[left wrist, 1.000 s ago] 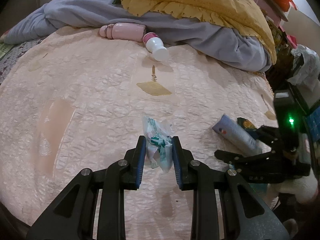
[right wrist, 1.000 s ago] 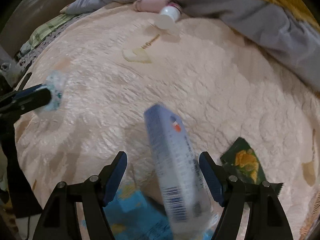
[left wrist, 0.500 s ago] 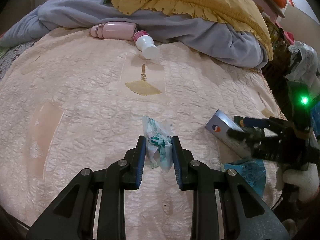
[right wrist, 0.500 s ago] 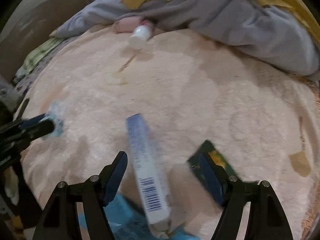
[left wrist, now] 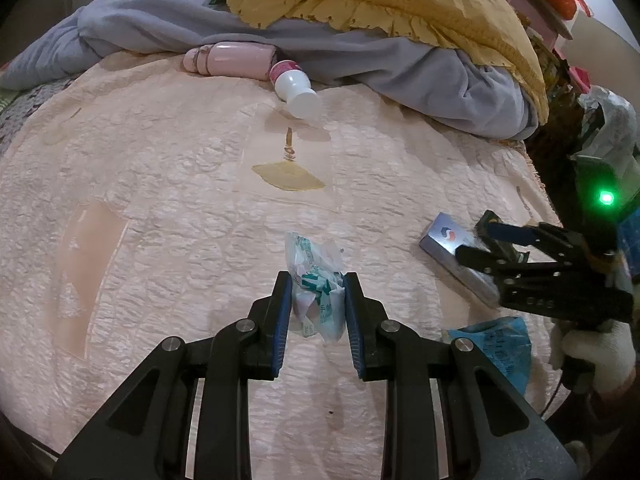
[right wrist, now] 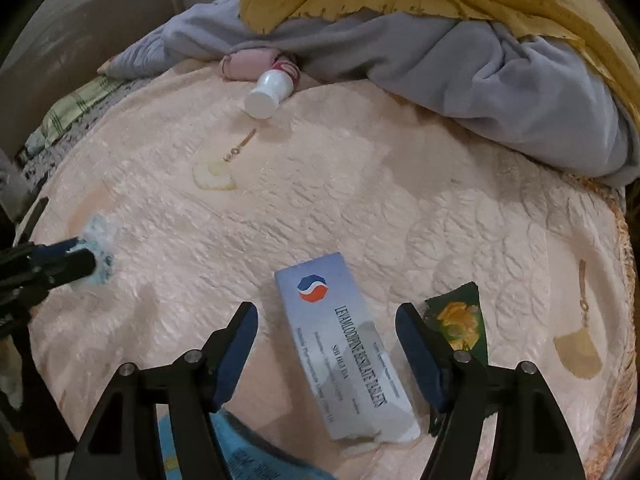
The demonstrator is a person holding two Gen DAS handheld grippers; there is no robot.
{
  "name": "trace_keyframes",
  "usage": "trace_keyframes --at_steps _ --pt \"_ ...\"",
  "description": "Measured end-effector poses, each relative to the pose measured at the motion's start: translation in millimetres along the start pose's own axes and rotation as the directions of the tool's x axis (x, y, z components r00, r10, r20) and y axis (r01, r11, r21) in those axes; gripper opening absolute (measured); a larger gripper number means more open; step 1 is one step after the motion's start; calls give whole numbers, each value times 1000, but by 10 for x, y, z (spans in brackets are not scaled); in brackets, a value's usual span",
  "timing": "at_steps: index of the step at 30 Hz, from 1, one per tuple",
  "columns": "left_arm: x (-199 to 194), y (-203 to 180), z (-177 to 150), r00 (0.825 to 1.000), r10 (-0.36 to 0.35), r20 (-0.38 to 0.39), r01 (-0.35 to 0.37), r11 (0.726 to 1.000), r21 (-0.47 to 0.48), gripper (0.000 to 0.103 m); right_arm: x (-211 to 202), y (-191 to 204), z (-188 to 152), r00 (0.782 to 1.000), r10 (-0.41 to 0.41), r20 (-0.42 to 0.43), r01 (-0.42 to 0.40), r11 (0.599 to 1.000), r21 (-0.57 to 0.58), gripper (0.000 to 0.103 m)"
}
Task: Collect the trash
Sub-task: 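Grasp the white medicine box with the right tool, adjusting its grip, then carry the medicine box and clear wrapper over the cream bucket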
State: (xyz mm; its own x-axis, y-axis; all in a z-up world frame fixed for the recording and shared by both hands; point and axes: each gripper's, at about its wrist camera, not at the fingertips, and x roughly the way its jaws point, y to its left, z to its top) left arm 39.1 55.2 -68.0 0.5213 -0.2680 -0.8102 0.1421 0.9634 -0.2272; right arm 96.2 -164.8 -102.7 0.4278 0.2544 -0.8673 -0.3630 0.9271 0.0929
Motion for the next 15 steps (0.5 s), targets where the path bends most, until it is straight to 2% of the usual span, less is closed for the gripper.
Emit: trace_keyframes --at_steps 3,4,5,7,10,15 --pt "4 -34 5 1000 -20 -3 20 1000 -1 23 146 9 -8 998 27 -58 -30 999 -36 70" --pt "5 -48 5 1000 -22 -3 22 1000 0 23 190 29 -28 998 12 -66 -16 998 -54 65" --pt "6 -71 4 1000 -26 -4 26 1000 2 23 241 41 -49 998 -6 -67 1 998 -67 55" --pt "2 -101 -2 999 -32 -6 32 999 3 23 278 33 -75 998 7 -65 -11 998 -63 49" --pt "-25 -162 -4 999 -43 -7 43 999 10 23 113 -9 -76 999 49 -16 -49 999 -21 47" --pt "-99 -381 34 996 -87 3 86 996 29 23 -500 -117 -109 987 118 112 -123 992 36 47"
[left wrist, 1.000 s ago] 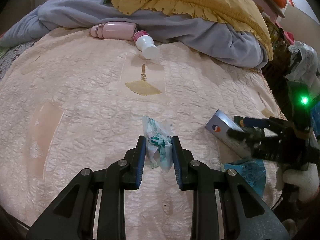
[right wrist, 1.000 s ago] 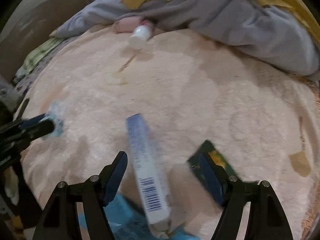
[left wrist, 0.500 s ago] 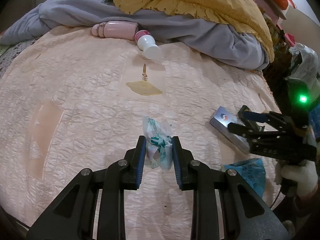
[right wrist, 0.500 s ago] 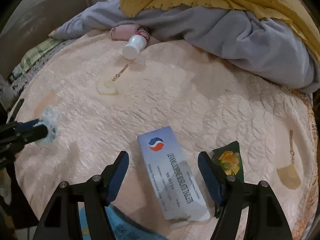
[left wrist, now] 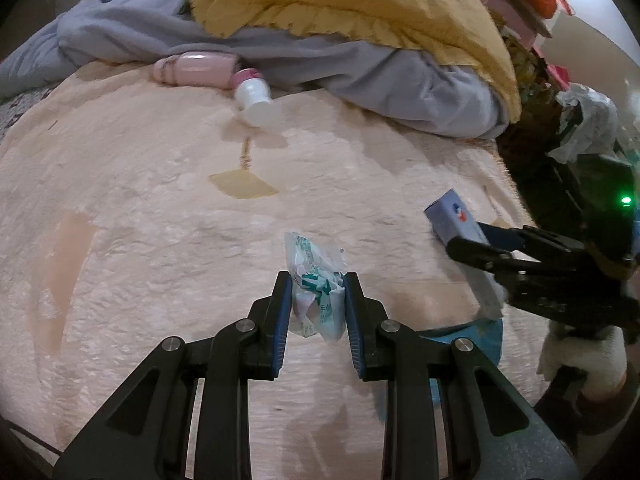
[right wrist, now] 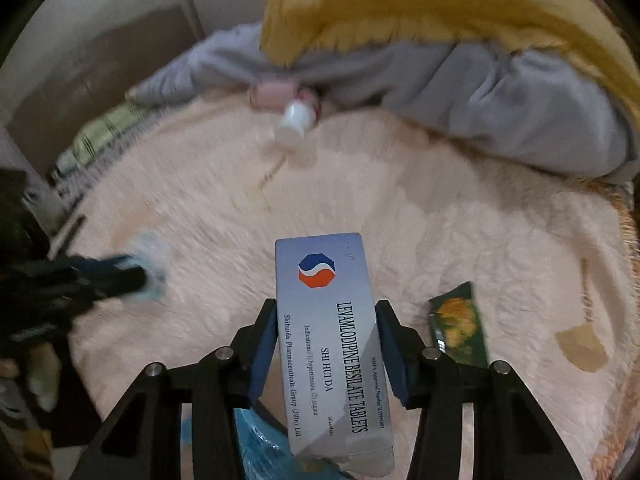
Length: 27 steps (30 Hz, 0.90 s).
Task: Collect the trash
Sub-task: 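Carry the medicine box and clear wrapper over the cream bucket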
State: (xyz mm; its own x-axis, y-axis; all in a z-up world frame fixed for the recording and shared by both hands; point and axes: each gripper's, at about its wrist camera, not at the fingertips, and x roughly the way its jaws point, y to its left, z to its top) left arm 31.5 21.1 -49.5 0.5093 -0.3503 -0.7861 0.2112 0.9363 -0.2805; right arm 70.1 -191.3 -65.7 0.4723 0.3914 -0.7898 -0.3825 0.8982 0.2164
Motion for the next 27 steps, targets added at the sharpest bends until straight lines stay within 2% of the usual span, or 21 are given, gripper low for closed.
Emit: trace_keyframes --at_steps 6,13,27 --pt "4 -466 22 999 -52 4 52 996 66 23 -526 -59 -120 996 -36 80 35 999 14 47" --pt "79 -1090 21 995 -101 -9 101 983 153 23 -988 -483 -411 985 -118 122 105 989 107 47" --pt "288 -2328 -13 979 -195 -60 204 930 306 23 -1742 -1341 -1110 955 -266 129 224 937 269 47"
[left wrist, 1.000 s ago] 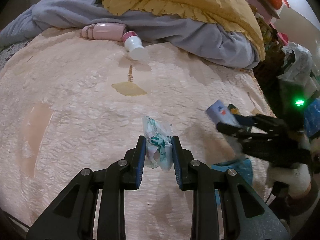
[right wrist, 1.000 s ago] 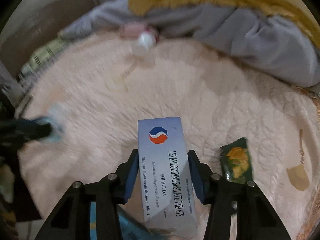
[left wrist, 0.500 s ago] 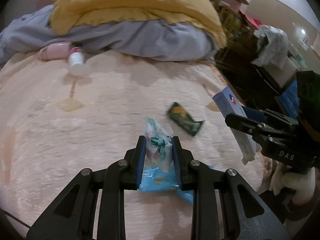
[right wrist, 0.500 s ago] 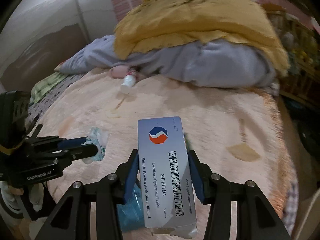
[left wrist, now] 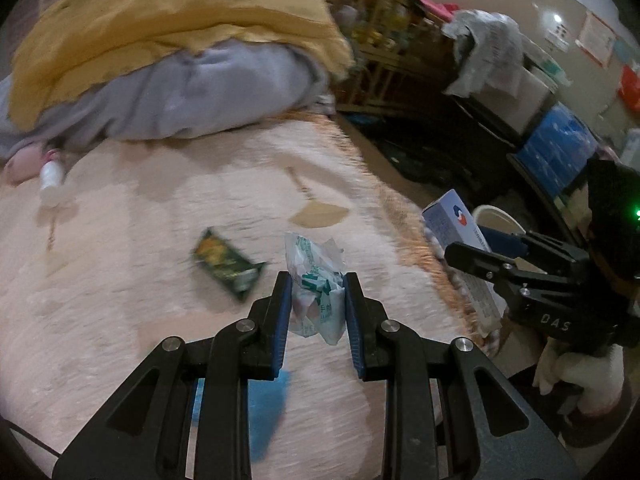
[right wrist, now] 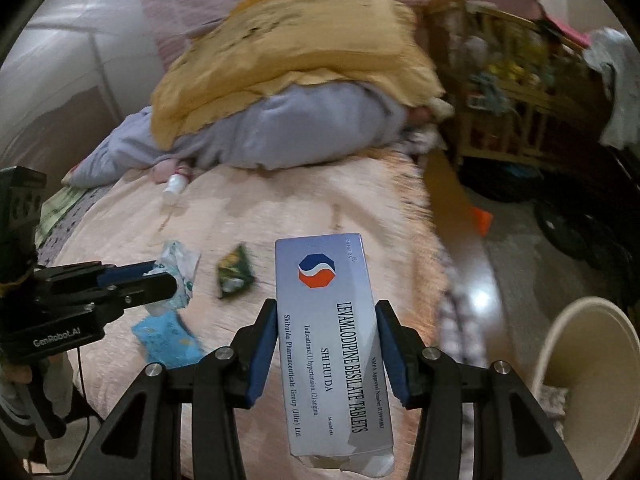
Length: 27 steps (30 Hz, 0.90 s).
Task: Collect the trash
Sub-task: 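Carry the medicine box and clear wrapper over the cream bucket, then open both tools to drop the box and wrapper into the bucket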
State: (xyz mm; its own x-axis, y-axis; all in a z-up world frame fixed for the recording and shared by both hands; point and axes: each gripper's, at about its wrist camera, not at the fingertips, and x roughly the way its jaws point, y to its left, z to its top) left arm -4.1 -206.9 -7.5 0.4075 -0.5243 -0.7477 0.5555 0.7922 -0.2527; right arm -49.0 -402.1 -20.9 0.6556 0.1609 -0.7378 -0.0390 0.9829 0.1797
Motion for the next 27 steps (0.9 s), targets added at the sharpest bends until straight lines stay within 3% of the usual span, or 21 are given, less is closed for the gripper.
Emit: trace_keyframes --at_steps 13,20,27 --pt "630 -1193 231 986 -147 -75 155 981 117 23 -450 -1343 -434 980 -198 -23 199 960 195 47" --pt "1024 -1790 317 957 -254 -141 271 954 125 23 -660 -2025 -706 960 -275 -53 277 901 335 47" --pt "1344 -2216 379 914 -355 -196 379 920 102 23 -758 -2413 -884 951 -301 -71 302 853 426 47"
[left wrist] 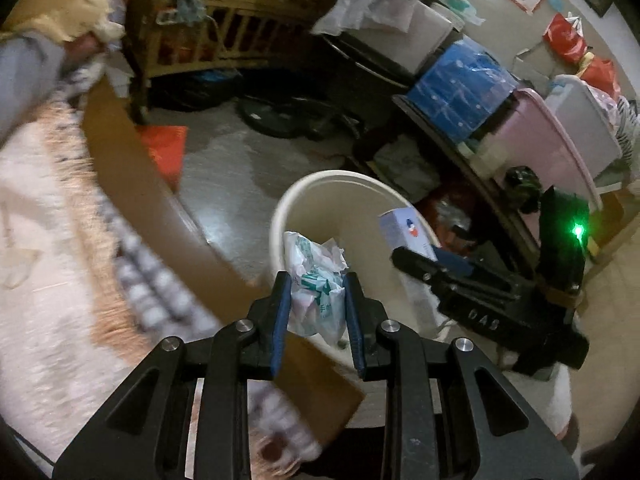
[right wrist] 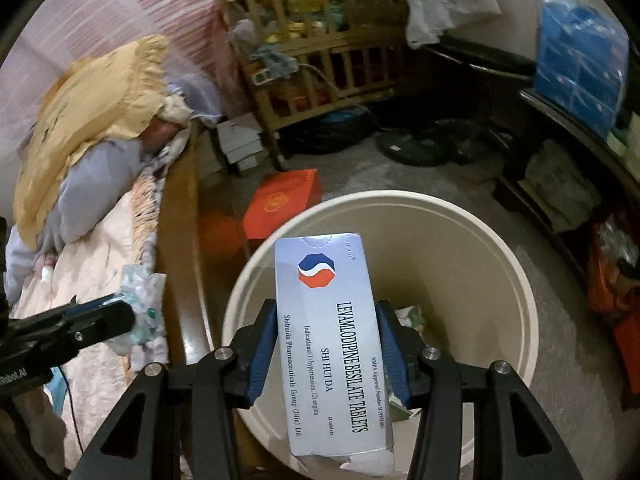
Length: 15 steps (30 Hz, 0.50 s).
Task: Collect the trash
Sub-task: 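Open both tools to drop the box and wrapper into the bucket, then move both tools back over the blue packet and green snack bag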
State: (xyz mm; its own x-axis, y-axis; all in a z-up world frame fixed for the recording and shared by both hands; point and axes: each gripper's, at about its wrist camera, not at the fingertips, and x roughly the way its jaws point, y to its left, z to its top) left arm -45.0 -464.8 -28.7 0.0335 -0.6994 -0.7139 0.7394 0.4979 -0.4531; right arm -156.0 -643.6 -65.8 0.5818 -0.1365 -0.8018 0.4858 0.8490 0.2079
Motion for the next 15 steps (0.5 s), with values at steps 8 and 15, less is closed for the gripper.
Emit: trace_keyframes --at_steps 8,15 --pt "223 -112 65 999 -52 -12 52 998 -40 56 -76 -303 12 998 -53 30 49 992 113 67" --pt "-22 -1 -103 997 77 2 -77 997 -15 56 -70 -163 -20 1000 -14 28 11 996 93 68"
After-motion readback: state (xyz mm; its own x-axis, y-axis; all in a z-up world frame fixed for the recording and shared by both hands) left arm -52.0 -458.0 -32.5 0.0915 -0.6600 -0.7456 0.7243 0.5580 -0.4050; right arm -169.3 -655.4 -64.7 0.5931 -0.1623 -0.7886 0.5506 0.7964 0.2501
